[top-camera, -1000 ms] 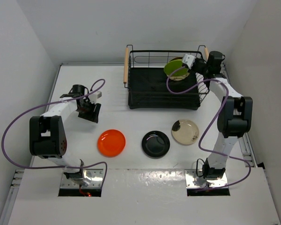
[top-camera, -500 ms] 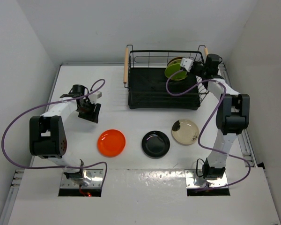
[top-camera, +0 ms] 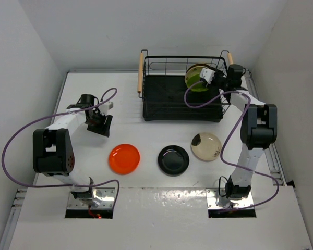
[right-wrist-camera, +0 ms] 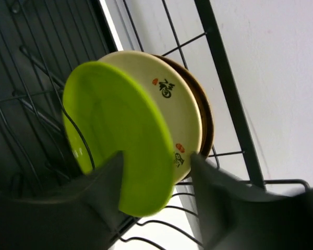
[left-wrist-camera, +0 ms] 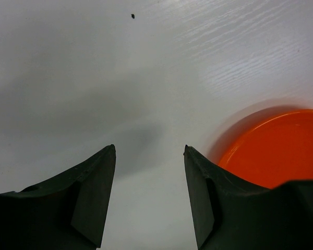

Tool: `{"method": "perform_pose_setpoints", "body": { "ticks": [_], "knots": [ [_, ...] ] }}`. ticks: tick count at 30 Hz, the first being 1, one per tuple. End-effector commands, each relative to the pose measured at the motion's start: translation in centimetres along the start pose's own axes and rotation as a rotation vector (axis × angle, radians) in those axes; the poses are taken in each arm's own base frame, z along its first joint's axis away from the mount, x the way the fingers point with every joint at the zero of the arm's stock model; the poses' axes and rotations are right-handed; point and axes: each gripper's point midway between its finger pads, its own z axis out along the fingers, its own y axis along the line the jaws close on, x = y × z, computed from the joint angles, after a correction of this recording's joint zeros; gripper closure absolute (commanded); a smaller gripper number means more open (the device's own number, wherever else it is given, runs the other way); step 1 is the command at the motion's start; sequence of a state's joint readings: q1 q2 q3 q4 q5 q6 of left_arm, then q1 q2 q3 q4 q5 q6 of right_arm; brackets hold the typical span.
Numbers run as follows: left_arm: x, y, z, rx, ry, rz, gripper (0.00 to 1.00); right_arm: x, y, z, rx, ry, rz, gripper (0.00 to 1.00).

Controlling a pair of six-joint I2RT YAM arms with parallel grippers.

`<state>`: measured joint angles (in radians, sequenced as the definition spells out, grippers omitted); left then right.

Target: Load the plates into the dish rack

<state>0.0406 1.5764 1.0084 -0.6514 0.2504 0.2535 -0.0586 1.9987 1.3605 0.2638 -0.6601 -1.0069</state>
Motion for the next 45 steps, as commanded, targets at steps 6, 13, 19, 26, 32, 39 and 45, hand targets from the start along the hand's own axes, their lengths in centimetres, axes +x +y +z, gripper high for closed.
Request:
{"method": "perform_pose_setpoints", "body": {
  "ticks": [6, 13, 19, 26, 32, 39, 45],
  "knots": [
    [-1.2, -0.1, -1.6, -0.011, -0.043, 0.065, 0.4, -4.2, -6.6, -2.1, 0.222, -0.08, -0.018, 0.23],
    [-1.1, -1.5, -2.8, -0.002, -0.082, 0.172, 0.4, -11.7, -14.1, -8.1, 0.554, -0.209, 0.149, 0.03],
    [0.0, -4.4, -2.0, 0.03, -0.08, 0.283, 0.4, -15.1, -12.6, -13.7, 0.715, -0.079, 0.447, 0.0],
    [0.4, -6.7, -1.7, 0.043, -0.113, 0.347, 0.4, -11.7, -1.1, -19.7, 0.704, 0.082, 1.186, 0.0],
    [1.9, -9.2, -0.1, 0.076, -0.052, 0.543, 0.4, -7.6, 9.4, -24.0, 0.71, 0.391, 1.495, 0.0],
    [2.5, -9.0, 0.4, 0.033, -0.071, 0.568, 0.4, -3.2, 21.9, -24.2, 0.655, 0.511, 1.987, 0.03],
    [3.6, -8.4, 1.0, 0.022, -0.053, 0.556, 0.4, -0.5, 27.4, -23.4, 0.614, 0.574, 2.062, 0.23]
  ]
}}
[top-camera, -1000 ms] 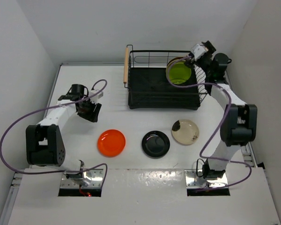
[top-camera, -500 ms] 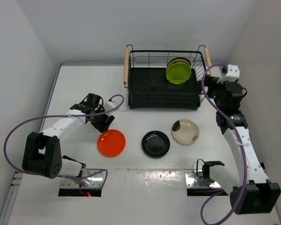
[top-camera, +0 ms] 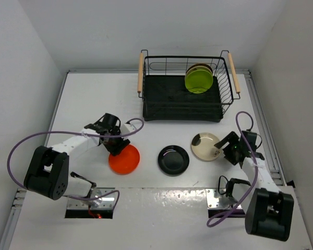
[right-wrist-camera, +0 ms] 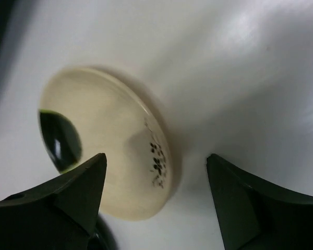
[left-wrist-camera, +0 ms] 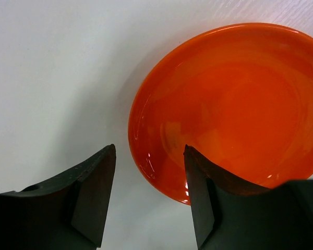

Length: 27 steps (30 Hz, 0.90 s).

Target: Load the plates into the dish rack

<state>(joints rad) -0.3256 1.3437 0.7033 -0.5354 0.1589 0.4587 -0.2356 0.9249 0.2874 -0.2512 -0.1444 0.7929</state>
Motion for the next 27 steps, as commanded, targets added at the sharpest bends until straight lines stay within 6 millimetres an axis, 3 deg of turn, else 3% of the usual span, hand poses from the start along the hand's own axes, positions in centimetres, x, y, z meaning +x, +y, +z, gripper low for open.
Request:
{"method": "perform_pose_setpoints", "body": {
  "ticks": [1, 3, 5, 6, 11, 13, 17, 23, 25, 26, 27],
  "knots": [
    [-1.0, 1.0, -0.5, -0.043, -0.049, 0.01, 0.4, -0.4, 1.5, 1.0, -0.088, -0.017, 0.044, 0.23],
    [-1.0, 1.2, -0.7, -0.052, -0.056, -0.006, 0.4, 0.9, 0.1, 1.7, -0.043, 0.019, 0.059, 0.25],
    [-1.2, 1.3, -0.9, -0.057, -0.065, -0.004, 0.4, 1.3, -0.2, 2.1, -0.044, 0.027, 0.056, 0.33],
    [-1.4, 1.4, -0.9, -0.062, -0.073, -0.003, 0.4, 2.8, -0.9, 2.4, -0.027, 0.08, 0.074, 0.39],
    [-1.6, 1.7, -1.1, -0.07, -0.08, -0.019, 0.4, 5.8, -2.7, 2.9, 0.065, 0.215, 0.135, 0.53],
    [-1.6, 1.7, -1.1, -0.071, -0.08, -0.019, 0.4, 6.0, -3.6, 3.1, 0.11, 0.211, 0.155, 0.6],
    [-1.9, 1.9, -1.2, -0.075, -0.088, -0.017, 0.4, 6.6, -4.6, 3.2, 0.157, 0.218, 0.181, 0.97],
    [-1.8, 2.1, -1.3, -0.079, -0.087, -0.025, 0.4, 4.0, -3.2, 3.1, 0.103, 0.158, 0.06, 1.0],
    [-1.8, 2.1, -1.3, -0.079, -0.087, -0.025, 0.4, 1.5, -0.6, 2.3, 0.007, 0.071, -0.043, 1.0],
    [-1.8, 2.1, -1.3, -0.079, -0.087, -0.025, 0.4, 0.9, 0.2, 2.0, -0.04, 0.048, -0.183, 1.0],
    [-1.8, 2.1, -1.3, -0.079, -0.087, -0.025, 0.4, -1.1, 2.6, 0.9, -0.119, -0.037, -0.26, 1.0]
  ]
}}
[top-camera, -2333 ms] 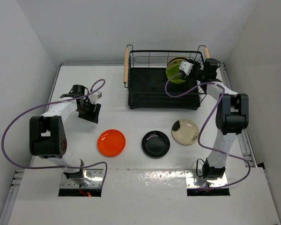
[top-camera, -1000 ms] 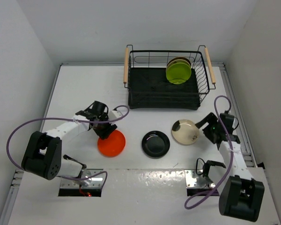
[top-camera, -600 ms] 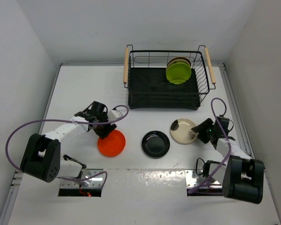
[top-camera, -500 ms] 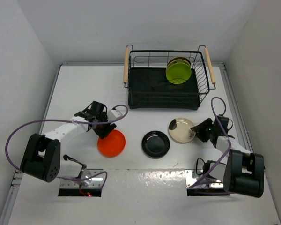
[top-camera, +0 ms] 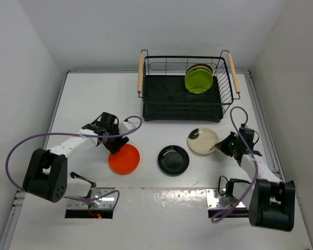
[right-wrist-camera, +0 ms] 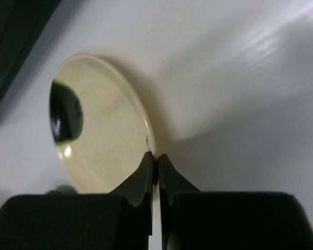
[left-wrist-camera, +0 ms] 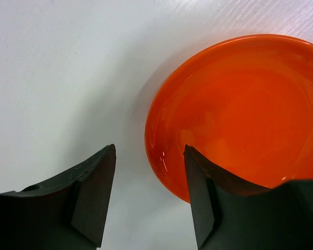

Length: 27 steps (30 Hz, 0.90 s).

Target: Load the plates into the dish rack

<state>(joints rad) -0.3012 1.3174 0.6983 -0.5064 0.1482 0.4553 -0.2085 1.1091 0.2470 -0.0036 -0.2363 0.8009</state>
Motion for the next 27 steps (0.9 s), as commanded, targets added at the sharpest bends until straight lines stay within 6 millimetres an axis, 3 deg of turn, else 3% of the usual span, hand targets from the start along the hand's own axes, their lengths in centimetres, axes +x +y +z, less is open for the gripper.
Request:
{"method": "perform_pose_setpoints", "body": {
  "ticks": [1, 2, 3, 4, 5, 7, 8, 9, 11, 12, 14, 15, 18, 19, 20, 21, 22, 23, 24, 25, 26, 27],
  "knots": [
    [-1.3, 1.2, -0.8, -0.038, -0.051, -0.025, 0.4, -2.7, 2.4, -2.0, -0.051, -0.101, -0.312, 1.0],
    [-1.3, 1.2, -0.8, -0.038, -0.051, -0.025, 0.4, -3.5, 5.1, -2.8, -0.13, -0.131, -0.52, 1.0],
    [-1.5, 1.3, -0.7, -0.038, -0.051, -0.025, 0.4, -4.5, 6.8, -4.1, -0.173, -0.19, -0.596, 1.0],
    [-1.5, 1.3, -0.7, -0.038, -0.051, -0.025, 0.4, -4.5, 7.2, -4.5, -0.173, -0.189, -0.648, 1.0],
    [-1.4, 1.5, -0.8, -0.042, -0.05, -0.033, 0.4, -5.9, 10.4, -6.1, -0.238, -0.241, -0.772, 1.0],
    [-1.6, 1.5, -0.7, -0.034, -0.054, -0.033, 0.4, -5.7, 11.9, -7.2, -0.295, -0.223, -0.927, 1.0],
    [-1.6, 1.5, -0.7, -0.034, -0.054, -0.033, 0.4, -5.8, 14.8, -8.9, -0.366, -0.231, -0.996, 1.0],
    [-1.6, 1.5, -0.7, -0.034, -0.054, -0.033, 0.4, -4.2, 16.3, -9.7, -0.481, -0.179, -1.059, 1.0],
    [-1.5, 1.5, -0.5, -0.03, -0.047, -0.035, 0.4, -3.8, 18.6, -10.9, -0.574, -0.186, -1.157, 1.0],
    [-1.4, 1.7, -0.6, -0.034, -0.046, -0.043, 0.4, -2.9, 20.9, -12.2, -0.672, -0.196, -1.219, 1.0],
    [-1.1, 1.7, -0.6, -0.037, -0.033, -0.054, 0.4, -3.6, 23.5, -13.6, -0.72, -0.251, -1.27, 1.0],
    [-1.1, 1.7, -0.6, -0.037, -0.033, -0.054, 0.4, -4.8, 26.8, -15.9, -0.777, -0.36, -1.322, 1.0],
    [-0.9, 2.0, -0.7, -0.045, -0.021, -0.063, 0.4, -7.4, 30.0, -16.0, -0.761, -0.487, -1.437, 1.0],
    [-0.7, 2.0, -0.4, -0.04, -0.012, -0.065, 0.4, -10.1, 32.6, -17.3, -0.723, -0.589, -1.481, 1.0],
    [-0.8, 2.2, -0.7, -0.049, -0.006, -0.065, 0.4, -11.5, 33.5, -16.4, -0.688, -0.627, -1.519, 1.0],
    [-1.2, 2.6, -0.9, -0.063, -0.012, -0.064, 0.4, -13.4, 35.6, -16.9, -0.672, -0.712, -1.537, 1.0],
    [-0.7, 2.8, -1.0, -0.068, 0.006, -0.066, 0.4, -16.3, 37.4, -18.5, -0.61, -0.869, -1.571, 1.0],
    [-0.6, 3.3, -1.4, -0.092, 0.02, -0.066, 0.4, -17.7, 38.1, -17.0, -0.582, -0.887, -1.587, 1.0],
    [-0.5, 4.0, -1.8, -0.111, 0.03, -0.068, 0.4, -19.7, 39.9, -18.8, -0.557, -1.023, -1.616, 1.0],
    [-0.4, 4.8, -2.1, -0.134, 0.031, -0.083, 0.4, -20.8, 40.2, -18.7, -0.525, -1.059, -1.645, 1.0],
    [-0.5, 5.5, -2.5, -0.151, 0.034, -0.082, 0.4, -21.6, 41.0, -16.8, -0.517, -1.051, -1.658, 1.0],
    [-0.5, 6.1, -2.8, -0.17, 0.034, -0.092, 0.4, -22.5, 41.6, -17.3, -0.518, -1.095, -1.664, 1.0]
  ]
}}
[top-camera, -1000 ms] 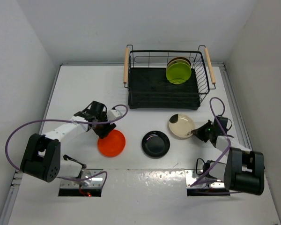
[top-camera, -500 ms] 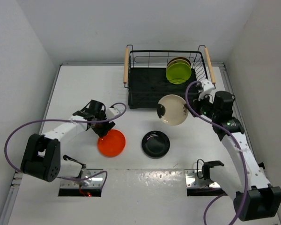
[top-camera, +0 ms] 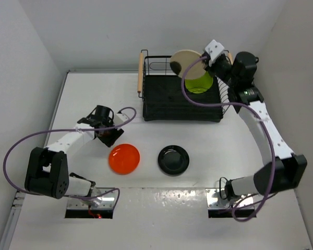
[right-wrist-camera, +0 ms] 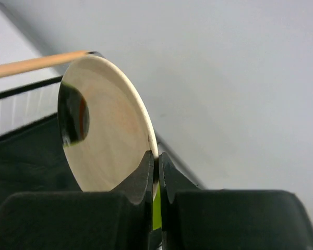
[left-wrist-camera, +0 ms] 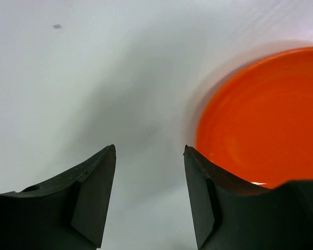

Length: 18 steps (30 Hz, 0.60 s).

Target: Load the plates into the dish rack

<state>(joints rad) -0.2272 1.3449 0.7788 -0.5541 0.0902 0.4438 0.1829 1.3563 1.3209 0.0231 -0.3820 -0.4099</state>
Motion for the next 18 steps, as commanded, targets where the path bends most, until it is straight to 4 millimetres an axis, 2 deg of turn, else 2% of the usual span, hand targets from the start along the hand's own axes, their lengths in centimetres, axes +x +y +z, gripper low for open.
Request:
{"method": "perform_pose_setpoints", "body": {
  "ticks": [1, 3, 4, 5, 6, 7, 8, 9, 10, 11, 12, 14, 16, 18],
  "knots": [
    [-0.3, 3.4, -1.4, -0.088, 0.014, -0.039, 0.4, -5.0, -7.5, 1.1, 0.189, -0.152, -0.267, 1.0],
    [-0.4, 4.5, -1.5, -0.103, 0.028, -0.059, 0.4, -1.9, -7.9, 3.3, 0.16, -0.109, -0.325, 1.0],
    [-0.3, 4.7, -1.4, -0.101, 0.039, -0.068, 0.4, -0.5, -8.6, 3.9, 0.148, -0.093, -0.352, 1.0],
    [-0.3, 5.3, -1.4, -0.107, 0.042, -0.082, 0.4, 0.3, -8.4, 4.3, 0.109, -0.099, -0.404, 1.0],
    [-0.9, 6.0, -1.2, -0.117, 0.047, -0.082, 0.4, 2.0, -9.0, 4.4, 0.1, -0.081, -0.44, 1.0],
    [-0.9, 6.4, -1.2, -0.116, 0.056, -0.103, 0.4, 3.9, -8.0, 4.9, 0.031, -0.092, -0.434, 1.0],
    [-1.3, 6.7, -1.0, -0.118, 0.054, -0.112, 0.4, 4.9, -8.2, 4.8, 0.018, -0.087, -0.429, 1.0],
    [-2.5, 7.5, -1.3, -0.131, 0.033, -0.11, 0.4, 6.2, -7.3, 5.5, -0.022, -0.084, -0.408, 1.0],
    [-2.9, 7.8, -1.1, -0.131, 0.033, -0.11, 0.4, 7.7, -8.0, 4.8, -0.029, -0.059, -0.392, 1.0],
    [-2.6, 8.1, -0.5, -0.12, 0.057, -0.13, 0.4, 8.4, -7.7, 4.5, -0.067, -0.074, -0.408, 1.0],
    [-3.0, 8.5, -0.1, -0.118, 0.06, -0.13, 0.4, 10.3, -6.9, 4.8, -0.106, -0.049, -0.424, 1.0],
    [-3.1, 8.5, -0.1, -0.114, 0.066, -0.131, 0.4, 11.0, -6.6, 5.1, -0.126, -0.034, -0.458, 1.0],
    [-2.5, 8.3, 0.8, -0.096, 0.093, -0.133, 0.4, 13.3, -5.9, 5.4, -0.174, 0.007, -0.483, 1.0],
    [-2.1, 7.8, 1.3, -0.072, 0.112, -0.136, 0.4, 13.9, -5.9, 5.7, -0.183, 0.007, -0.496, 1.0]
  ]
}}
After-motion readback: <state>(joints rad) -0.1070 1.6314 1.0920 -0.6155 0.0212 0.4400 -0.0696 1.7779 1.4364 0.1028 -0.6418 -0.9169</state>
